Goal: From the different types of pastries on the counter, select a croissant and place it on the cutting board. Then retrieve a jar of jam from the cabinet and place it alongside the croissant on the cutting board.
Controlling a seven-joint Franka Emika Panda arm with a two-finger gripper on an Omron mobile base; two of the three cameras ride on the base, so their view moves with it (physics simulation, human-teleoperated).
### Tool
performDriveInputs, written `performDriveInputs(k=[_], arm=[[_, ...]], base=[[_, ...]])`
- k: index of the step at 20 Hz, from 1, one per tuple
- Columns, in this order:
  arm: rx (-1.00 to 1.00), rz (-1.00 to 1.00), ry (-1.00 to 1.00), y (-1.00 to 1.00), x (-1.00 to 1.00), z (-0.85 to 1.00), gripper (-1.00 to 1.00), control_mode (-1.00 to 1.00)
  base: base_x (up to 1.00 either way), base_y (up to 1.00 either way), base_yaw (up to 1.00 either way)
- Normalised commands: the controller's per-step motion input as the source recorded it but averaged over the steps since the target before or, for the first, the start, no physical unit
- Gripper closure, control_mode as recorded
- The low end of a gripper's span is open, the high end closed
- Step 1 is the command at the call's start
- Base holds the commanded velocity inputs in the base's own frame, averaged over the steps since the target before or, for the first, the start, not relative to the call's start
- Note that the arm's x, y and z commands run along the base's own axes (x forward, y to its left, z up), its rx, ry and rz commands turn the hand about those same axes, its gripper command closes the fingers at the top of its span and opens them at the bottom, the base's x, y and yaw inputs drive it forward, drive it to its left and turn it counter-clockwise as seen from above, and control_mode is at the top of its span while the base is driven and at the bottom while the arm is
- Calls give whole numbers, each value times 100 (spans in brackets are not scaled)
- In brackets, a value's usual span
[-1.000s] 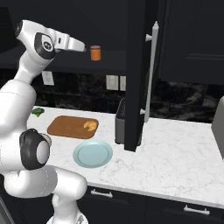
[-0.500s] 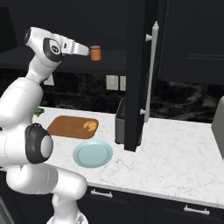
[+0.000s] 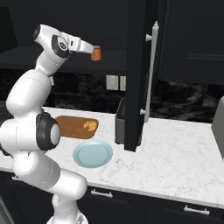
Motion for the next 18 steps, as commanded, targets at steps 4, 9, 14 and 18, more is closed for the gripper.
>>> performDriveInputs(k=[4,9,14,18], arm=[[0,0,1,-4,30,0,-100,-100],[0,0,0,-8,8,-1,-100,-100],[0,-1,0,-12,0,-5,-100,-100],[0,-10,0,-15,0,-14,-100,-100]], base=[[0,0,0],[0,0,0],[0,0,0],[0,0,0]])
